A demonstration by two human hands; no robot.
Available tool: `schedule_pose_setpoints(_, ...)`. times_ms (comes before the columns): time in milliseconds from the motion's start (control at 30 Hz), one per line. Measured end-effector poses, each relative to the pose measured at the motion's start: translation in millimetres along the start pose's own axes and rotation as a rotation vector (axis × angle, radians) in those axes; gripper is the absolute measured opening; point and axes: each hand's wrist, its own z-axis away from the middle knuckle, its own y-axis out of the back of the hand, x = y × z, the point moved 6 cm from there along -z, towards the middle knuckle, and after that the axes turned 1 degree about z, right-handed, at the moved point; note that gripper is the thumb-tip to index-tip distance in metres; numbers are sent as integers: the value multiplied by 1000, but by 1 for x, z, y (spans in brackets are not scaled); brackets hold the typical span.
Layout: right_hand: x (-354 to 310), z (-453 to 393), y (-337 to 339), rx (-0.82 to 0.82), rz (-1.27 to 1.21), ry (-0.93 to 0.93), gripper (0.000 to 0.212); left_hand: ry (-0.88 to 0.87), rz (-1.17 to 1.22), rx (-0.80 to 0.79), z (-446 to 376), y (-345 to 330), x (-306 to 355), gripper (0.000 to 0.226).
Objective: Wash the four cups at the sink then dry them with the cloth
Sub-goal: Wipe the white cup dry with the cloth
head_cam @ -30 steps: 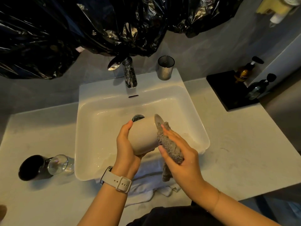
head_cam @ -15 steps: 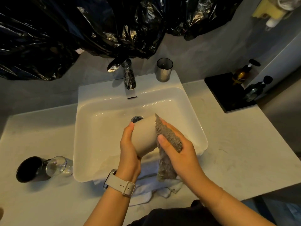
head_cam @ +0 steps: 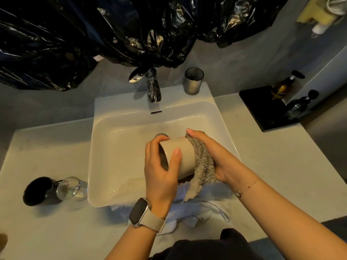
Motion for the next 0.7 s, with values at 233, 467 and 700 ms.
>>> schedule_pose_setpoints(233, -4, 17, 5, 333, 406, 642, 49, 446, 334, 2, -10, -8, -20, 11)
schedule_pose_setpoints(467, -4, 9, 13, 228, 260, 527, 43, 510, 341, -89, -2, -11, -10, 27)
schedule_pose_setpoints(700, -12, -7, 20, 149, -155, 179, 31, 228, 92, -387, -19, 14, -5, 49)
